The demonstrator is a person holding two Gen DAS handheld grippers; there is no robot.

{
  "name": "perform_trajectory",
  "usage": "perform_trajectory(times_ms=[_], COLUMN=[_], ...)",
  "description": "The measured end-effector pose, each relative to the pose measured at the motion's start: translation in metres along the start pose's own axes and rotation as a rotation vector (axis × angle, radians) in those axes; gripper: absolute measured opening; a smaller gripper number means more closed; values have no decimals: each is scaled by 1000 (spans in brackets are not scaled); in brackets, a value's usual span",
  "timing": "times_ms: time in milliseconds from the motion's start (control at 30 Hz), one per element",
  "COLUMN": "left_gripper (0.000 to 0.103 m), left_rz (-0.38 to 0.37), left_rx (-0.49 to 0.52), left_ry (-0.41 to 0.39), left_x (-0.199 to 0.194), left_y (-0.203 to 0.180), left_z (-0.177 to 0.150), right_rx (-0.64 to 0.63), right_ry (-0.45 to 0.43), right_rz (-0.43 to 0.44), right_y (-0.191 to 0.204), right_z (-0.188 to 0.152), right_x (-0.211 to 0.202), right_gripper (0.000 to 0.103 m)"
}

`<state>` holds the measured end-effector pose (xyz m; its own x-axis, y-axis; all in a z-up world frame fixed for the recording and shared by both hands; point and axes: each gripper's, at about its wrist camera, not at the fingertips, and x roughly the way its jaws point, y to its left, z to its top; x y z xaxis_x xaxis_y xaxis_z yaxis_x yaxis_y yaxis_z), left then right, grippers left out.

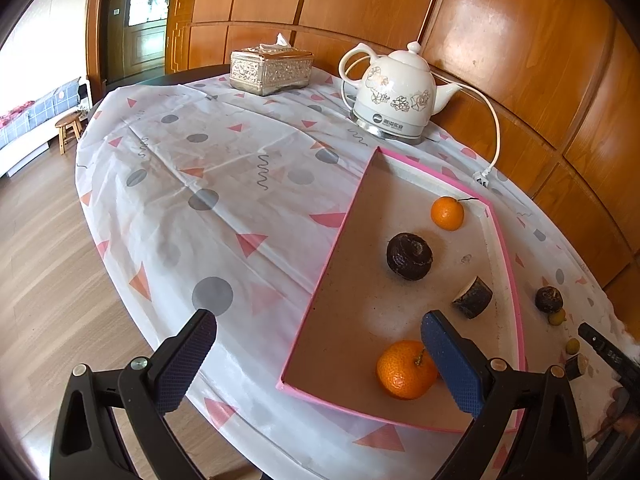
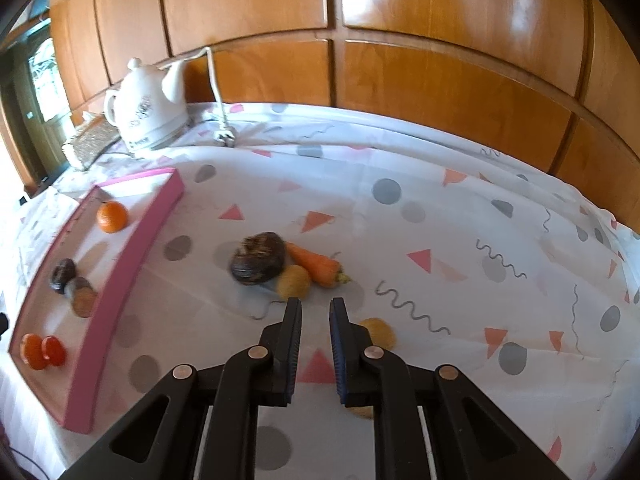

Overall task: Organize fruits
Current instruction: 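Carry the yellow fruit into the pink tray and open the right gripper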

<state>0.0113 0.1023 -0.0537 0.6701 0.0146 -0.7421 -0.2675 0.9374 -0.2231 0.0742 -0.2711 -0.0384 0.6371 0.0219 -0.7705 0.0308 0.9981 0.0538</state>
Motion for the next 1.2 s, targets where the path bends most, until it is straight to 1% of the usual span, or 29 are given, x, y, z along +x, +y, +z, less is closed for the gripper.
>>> perform_trajectory(times_ms=[200,400,500,633,800,867,900,967,1067,1100,1133,1167,1200], left_gripper=[103,103,103,103,103,103,103,103,103,103,103,103,103], left_rz=[1,1,0,-2,-1,-1,-1,0,-1,1,1,0,1], left_rx=[-11,-28,-35,-45,-51,-52,-52,-52,-52,-52,-52,-52,-52], left_ry=[-7,-10,-9,-12,-13,-12,-10,-8,-8,-7,-8,-8,-7], left_x=[-3,-4,-3,-3,-3,-3,-3,-2,-2,-2,-2,-2,-2], left_y=[2,6,8,10,12,12,12,13,13,13,13,13,13], left_z=[0,0,0,0,0,0,0,0,0,0,0,0,0], right_rx=[-31,-125,-144,-177,-246,-268,-263,-221,-151,-121,-89,-65,-50], right_ry=[-17,-28,-36,-59,-96,-103,-100,-88,-61,-46,-37,-33,-22], right_rz=[104,223,264,299,317,309,285,261,160,143,118,93,81], right_y=[29,83,100,117,134,138,137,125,94,80,67,55,44], right_z=[0,-2,-3,-7,-9,-10,-11,-10,-6,-3,1,4,7], right_x=[-14,-27,-33,-47,-62,-63,-61,-55,-40,-34,-30,-26,-22], right_gripper=[14,14,14,14,14,14,14,14,14,18,26,30,37])
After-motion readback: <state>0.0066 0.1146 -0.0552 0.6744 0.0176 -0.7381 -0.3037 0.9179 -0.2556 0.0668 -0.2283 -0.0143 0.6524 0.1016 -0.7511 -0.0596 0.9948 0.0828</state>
